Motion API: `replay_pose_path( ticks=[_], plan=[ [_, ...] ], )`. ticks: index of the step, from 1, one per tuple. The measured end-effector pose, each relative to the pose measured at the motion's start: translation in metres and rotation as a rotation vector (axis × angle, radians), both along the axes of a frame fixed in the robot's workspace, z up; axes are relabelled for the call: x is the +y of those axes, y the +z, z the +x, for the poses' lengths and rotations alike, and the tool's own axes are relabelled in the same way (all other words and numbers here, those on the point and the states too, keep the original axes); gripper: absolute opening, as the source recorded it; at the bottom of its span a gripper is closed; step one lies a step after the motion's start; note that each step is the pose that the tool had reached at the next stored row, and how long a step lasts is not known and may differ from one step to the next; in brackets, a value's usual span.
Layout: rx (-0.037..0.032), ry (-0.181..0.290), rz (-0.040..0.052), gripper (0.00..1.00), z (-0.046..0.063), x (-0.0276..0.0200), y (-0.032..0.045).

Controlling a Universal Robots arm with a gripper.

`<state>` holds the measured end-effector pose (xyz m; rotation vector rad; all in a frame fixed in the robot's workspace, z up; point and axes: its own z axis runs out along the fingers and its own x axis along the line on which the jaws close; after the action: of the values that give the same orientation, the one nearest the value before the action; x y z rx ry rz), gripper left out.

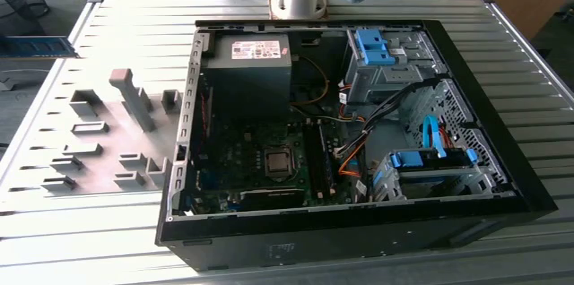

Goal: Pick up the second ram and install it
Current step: 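Pick up the second ram and move it above second insertion slot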

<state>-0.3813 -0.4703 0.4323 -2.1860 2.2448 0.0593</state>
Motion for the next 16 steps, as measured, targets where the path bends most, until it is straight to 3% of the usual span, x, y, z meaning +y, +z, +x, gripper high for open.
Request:
replay_pose_path(
  ticks=[16],
  plan=[
    [0.0000, 0.000, 0.0000, 0.14, 0.011, 0.0000, 0.0000]
  ],
)
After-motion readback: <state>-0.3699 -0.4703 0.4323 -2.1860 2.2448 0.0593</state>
